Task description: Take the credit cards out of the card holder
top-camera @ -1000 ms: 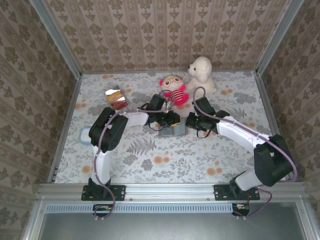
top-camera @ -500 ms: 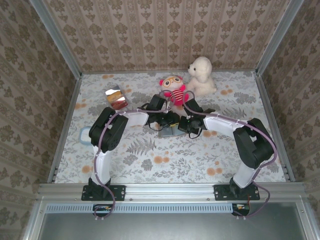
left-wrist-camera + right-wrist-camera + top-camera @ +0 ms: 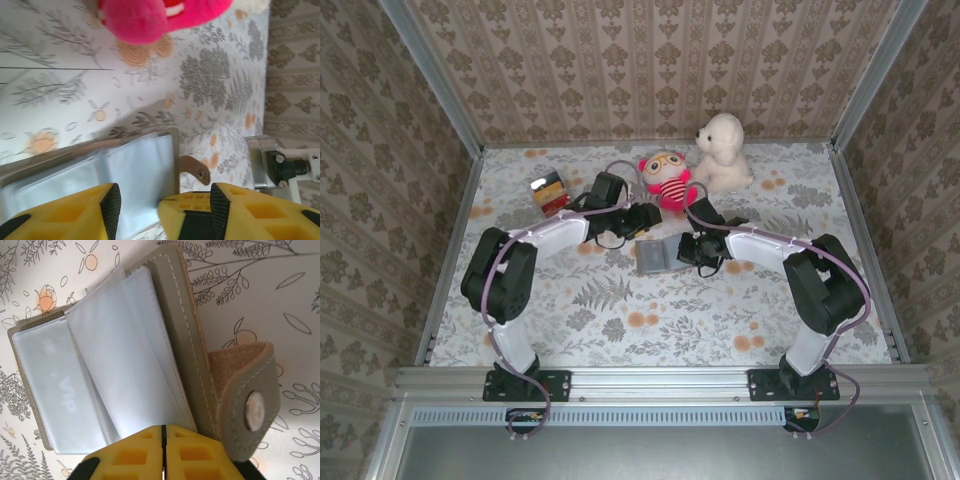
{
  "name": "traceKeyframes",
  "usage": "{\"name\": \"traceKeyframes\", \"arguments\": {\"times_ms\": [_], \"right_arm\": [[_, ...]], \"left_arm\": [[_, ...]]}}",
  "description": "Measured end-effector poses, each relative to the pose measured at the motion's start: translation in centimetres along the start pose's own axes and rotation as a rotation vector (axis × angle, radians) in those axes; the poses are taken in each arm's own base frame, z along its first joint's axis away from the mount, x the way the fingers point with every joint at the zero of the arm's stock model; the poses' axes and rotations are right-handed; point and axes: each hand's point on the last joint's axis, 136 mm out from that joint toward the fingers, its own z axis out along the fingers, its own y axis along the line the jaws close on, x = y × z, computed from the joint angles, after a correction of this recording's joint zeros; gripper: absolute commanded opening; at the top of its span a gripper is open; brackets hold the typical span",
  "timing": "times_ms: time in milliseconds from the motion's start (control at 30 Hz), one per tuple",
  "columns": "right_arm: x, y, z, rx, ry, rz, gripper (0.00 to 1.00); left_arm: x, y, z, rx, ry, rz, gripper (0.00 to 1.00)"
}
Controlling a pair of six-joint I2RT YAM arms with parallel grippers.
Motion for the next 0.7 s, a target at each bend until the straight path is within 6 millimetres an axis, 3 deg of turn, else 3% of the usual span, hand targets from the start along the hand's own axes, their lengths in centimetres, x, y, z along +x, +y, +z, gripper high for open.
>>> {"name": "traceKeyframes", "arguments": {"times_ms": [233, 700], "right_arm": [[-0.4, -0.4, 0.0, 0.027, -0.02, -0.017, 0.22], [0.4, -1.9, 1.3, 0.091, 0.014, -0.011, 0.22]], "left_arm": [[2.8, 4.3, -0.4, -0.155, 0.058, -0.051, 0.62], [5.2, 5.8, 2.0, -0.209, 0.138, -0.041, 0.56]]}}
